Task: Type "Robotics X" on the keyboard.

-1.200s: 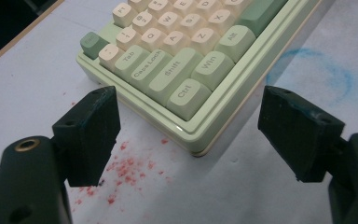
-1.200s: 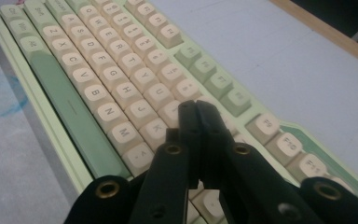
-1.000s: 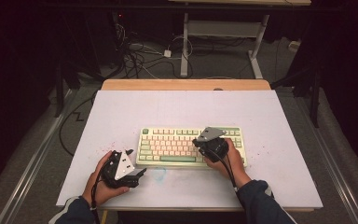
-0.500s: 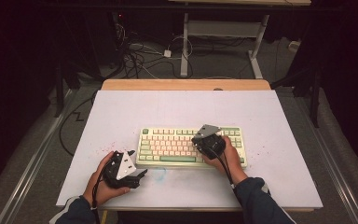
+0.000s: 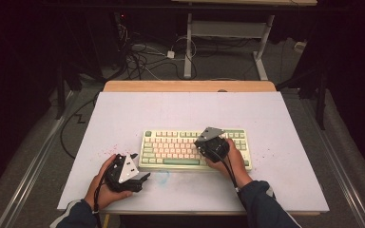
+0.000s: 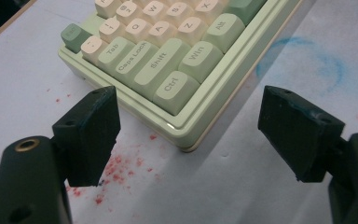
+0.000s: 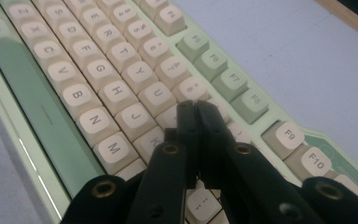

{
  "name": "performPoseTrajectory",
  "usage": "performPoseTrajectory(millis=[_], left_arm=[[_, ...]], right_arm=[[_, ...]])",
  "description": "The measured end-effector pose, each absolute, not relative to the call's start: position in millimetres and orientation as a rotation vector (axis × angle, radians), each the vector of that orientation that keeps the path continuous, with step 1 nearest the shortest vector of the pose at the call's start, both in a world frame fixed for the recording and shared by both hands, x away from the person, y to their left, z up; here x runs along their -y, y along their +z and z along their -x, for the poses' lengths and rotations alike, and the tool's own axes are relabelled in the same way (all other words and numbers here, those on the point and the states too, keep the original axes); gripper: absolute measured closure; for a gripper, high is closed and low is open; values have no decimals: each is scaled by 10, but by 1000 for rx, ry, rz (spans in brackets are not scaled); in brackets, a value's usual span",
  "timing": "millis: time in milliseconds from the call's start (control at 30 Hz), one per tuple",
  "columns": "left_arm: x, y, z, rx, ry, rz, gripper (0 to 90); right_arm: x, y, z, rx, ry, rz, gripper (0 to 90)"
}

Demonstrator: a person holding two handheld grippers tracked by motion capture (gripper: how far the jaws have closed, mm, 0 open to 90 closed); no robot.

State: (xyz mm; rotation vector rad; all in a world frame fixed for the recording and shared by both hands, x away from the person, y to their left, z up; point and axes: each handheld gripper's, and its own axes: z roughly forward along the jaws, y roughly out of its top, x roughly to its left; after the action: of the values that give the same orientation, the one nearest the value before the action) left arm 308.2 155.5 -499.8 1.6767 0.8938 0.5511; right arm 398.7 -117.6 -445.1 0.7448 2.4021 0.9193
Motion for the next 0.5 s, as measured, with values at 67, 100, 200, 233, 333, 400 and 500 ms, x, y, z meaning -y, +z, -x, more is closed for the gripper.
performPoseTrajectory(millis=[67,100,200,233,333,400,500], left_arm=[[-1557,-4999,-3083,-895,550,-1675,197],[-1555,-4999,-3082,-896,550,-1672,197],[-1554,-4996,-3081,-895,551,-1670,197],[-1554,-4996,-3081,-895,553,-1671,197],[-1556,-4994,-3080,-893,555,-1673,197],[-1559,-4990,-3079,-892,557,-1675,197],[-1562,-4986,-3076,-891,558,-1676,197]], right_arm=[[1199,-4432,-3968,-2388,952,-752,876],[1212,-4421,-3955,-2383,964,-752,864],[1258,-4393,-3919,-2362,1016,-747,830],[1274,-4384,-3908,-2349,1027,-743,808],[1328,-4354,-3867,-2333,1073,-731,751],[1364,-4335,-3841,-2317,1083,-733,696],[1425,-4298,-3783,-2291,1125,-727,607]])
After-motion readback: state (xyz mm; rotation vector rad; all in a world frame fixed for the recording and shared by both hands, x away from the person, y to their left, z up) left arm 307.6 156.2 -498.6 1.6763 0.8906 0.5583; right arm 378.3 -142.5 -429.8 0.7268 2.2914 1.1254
